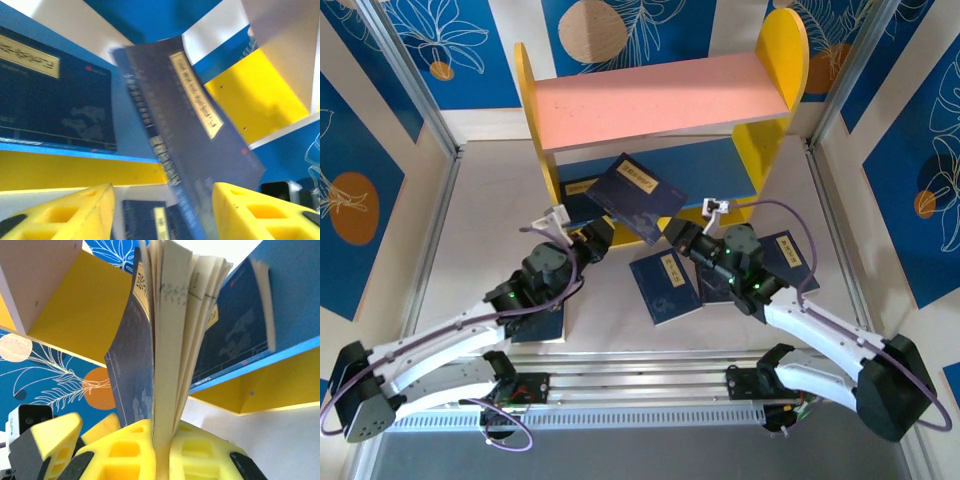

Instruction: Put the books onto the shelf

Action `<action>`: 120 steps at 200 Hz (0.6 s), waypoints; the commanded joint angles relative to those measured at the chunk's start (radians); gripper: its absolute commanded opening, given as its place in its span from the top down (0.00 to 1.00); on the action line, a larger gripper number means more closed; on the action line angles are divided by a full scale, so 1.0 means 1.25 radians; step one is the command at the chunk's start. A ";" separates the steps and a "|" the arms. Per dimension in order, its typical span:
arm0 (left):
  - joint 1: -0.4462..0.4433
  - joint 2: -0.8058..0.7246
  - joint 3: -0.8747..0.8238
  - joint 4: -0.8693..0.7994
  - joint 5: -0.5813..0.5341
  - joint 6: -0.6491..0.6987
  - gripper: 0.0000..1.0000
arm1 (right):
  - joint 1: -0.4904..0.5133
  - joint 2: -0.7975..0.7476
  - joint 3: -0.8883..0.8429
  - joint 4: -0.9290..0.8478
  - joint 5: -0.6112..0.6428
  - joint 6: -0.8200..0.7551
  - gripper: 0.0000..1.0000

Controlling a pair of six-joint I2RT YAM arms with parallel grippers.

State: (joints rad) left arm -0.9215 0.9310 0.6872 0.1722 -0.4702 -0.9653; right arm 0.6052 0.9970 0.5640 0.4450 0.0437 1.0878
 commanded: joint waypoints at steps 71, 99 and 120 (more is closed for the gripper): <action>-0.006 -0.038 0.223 -0.671 0.067 0.118 0.49 | -0.245 0.029 0.272 -0.399 -0.400 -0.339 0.96; -0.005 -0.048 0.251 -0.718 0.025 0.152 0.47 | -0.266 0.127 0.378 -0.490 -0.484 -0.440 0.96; -0.005 -0.055 0.266 -0.733 -0.013 0.185 0.45 | -0.274 0.192 0.426 -0.516 -0.525 -0.493 0.96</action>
State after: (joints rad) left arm -0.9215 0.8890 0.9710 -0.6601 -0.4217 -0.8047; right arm 0.2760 1.1748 1.0233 -0.1089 -0.4759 0.6151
